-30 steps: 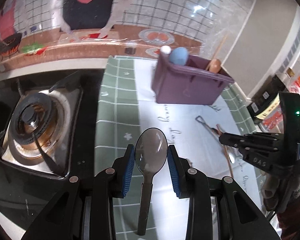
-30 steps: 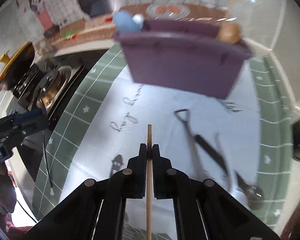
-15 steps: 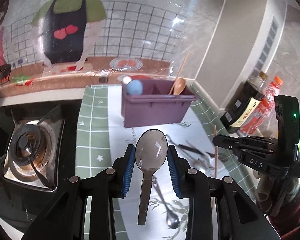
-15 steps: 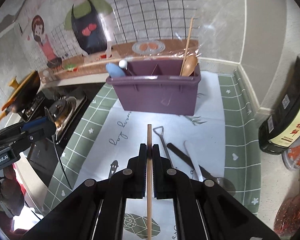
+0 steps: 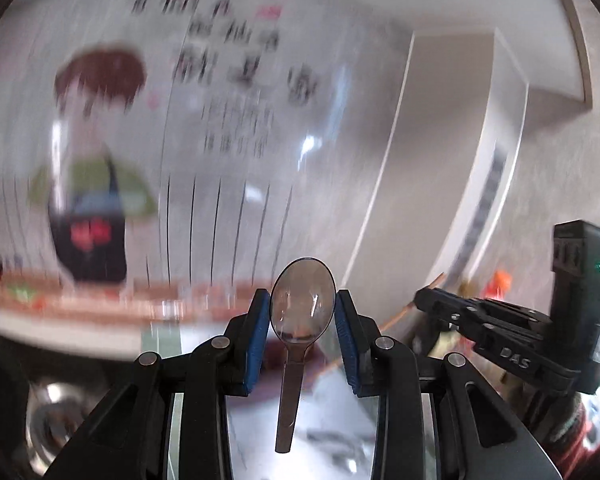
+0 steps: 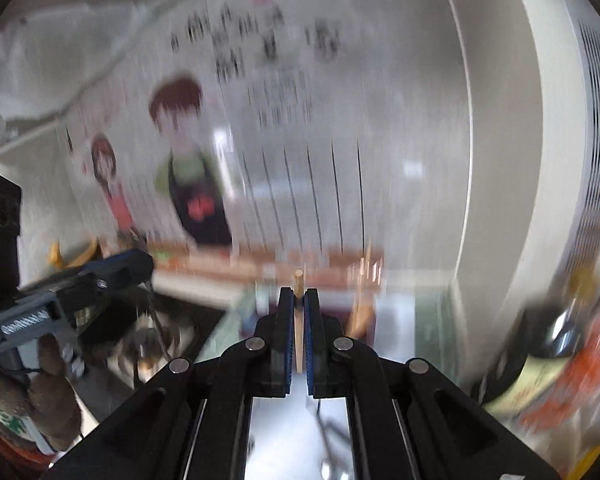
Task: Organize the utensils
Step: 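Carry the grey spoon with the left tool into the caddy while the right drops the chopstick in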
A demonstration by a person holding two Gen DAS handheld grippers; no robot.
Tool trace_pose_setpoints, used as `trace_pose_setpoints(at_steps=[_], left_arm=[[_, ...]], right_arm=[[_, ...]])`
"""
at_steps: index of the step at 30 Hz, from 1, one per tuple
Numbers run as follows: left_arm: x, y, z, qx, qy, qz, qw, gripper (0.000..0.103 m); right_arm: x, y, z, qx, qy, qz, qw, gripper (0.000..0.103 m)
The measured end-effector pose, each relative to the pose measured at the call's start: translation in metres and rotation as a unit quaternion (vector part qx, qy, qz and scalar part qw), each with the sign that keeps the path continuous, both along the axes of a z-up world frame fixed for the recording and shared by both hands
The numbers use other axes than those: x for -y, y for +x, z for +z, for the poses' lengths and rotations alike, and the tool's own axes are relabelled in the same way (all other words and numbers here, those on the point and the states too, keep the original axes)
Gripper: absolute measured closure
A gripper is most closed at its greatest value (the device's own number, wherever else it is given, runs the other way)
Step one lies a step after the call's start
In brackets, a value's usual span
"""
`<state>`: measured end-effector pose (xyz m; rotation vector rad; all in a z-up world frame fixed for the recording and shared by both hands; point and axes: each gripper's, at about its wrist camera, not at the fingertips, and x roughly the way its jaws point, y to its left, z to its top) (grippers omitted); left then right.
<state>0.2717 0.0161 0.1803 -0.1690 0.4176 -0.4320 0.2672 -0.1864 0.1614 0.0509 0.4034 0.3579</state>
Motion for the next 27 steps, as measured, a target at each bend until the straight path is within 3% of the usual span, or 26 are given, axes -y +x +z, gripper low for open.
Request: trace_pose_setpoints(at_steps=[5,10,22,27], left_arm=[[0.000,0.032,0.032,0.052,-0.022,0.003,0.9984,0.069],[0.006,0.066,0.024,0.066,-0.024,0.024,0.9973,0.069],[0.020,0.125,-0.052,0.028,-0.014,0.042,0.9986,0.069],[0.021,0.147,-0.090,-0.015,-0.011,0.044,0.9988,0.069]], right_arm=[[-0.001,0.025,0.046,0.040,-0.013,-0.028,0.999,0.099],[0.000,0.051,0.050,0.040,-0.022,-0.041,0.998,0.099],[-0.004,0.112,-0.003,-0.011,-0.016,-0.037,0.999,0.099],[-0.009,0.140,-0.038,-0.048,-0.018,-0.037,0.998,0.099]])
